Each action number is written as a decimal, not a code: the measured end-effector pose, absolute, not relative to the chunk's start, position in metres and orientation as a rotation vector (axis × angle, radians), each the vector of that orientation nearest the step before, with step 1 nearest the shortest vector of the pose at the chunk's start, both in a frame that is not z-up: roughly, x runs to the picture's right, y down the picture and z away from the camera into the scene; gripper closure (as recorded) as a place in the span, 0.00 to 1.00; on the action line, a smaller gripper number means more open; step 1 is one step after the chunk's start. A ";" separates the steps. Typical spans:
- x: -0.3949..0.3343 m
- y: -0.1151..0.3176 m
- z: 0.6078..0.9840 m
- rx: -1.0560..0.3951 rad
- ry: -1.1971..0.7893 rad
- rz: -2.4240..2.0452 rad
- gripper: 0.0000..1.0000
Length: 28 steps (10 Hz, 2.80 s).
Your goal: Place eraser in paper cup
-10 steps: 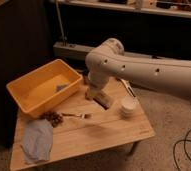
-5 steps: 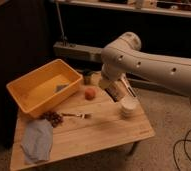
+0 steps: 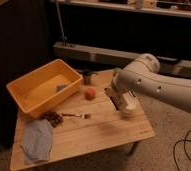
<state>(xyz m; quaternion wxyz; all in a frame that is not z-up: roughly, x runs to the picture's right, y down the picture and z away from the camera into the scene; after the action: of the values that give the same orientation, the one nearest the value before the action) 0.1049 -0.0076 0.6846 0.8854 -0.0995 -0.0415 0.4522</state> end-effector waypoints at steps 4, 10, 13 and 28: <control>0.151 -0.019 0.706 -0.223 -0.057 1.002 1.00; 0.194 -0.028 0.714 -0.198 -0.085 1.095 1.00; 0.191 -0.027 0.731 -0.192 -0.114 1.076 1.00; 0.178 -0.024 0.799 -0.266 -0.233 1.001 1.00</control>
<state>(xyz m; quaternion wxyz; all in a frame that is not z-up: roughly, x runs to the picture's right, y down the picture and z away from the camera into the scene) 0.1780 -0.0238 0.7994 0.8624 -0.1268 -0.1111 0.4774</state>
